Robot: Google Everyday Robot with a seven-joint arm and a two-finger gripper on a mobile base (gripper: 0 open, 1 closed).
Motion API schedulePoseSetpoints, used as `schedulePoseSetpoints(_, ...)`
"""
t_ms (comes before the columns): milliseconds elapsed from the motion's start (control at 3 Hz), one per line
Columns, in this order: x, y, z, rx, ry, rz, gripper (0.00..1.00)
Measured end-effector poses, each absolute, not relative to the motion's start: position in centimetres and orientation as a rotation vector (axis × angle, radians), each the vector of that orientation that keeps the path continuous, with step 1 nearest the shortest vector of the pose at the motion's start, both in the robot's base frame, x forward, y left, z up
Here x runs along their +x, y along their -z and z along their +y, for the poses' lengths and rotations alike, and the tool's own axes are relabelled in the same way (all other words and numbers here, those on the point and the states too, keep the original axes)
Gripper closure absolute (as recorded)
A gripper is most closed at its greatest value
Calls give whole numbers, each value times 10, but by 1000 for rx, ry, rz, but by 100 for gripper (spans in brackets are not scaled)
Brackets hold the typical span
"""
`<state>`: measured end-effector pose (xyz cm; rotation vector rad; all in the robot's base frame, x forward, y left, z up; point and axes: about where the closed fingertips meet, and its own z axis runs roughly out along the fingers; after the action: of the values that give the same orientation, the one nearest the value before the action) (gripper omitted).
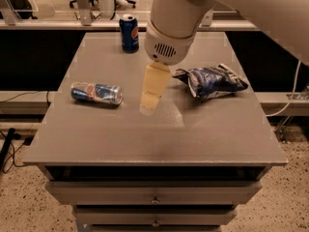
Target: Place redbull can upright
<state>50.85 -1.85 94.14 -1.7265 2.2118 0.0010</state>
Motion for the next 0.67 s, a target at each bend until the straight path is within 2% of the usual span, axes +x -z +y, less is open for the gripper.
schedulePoseSetpoints(667,575,-917,53,-1534,-104,2324,0)
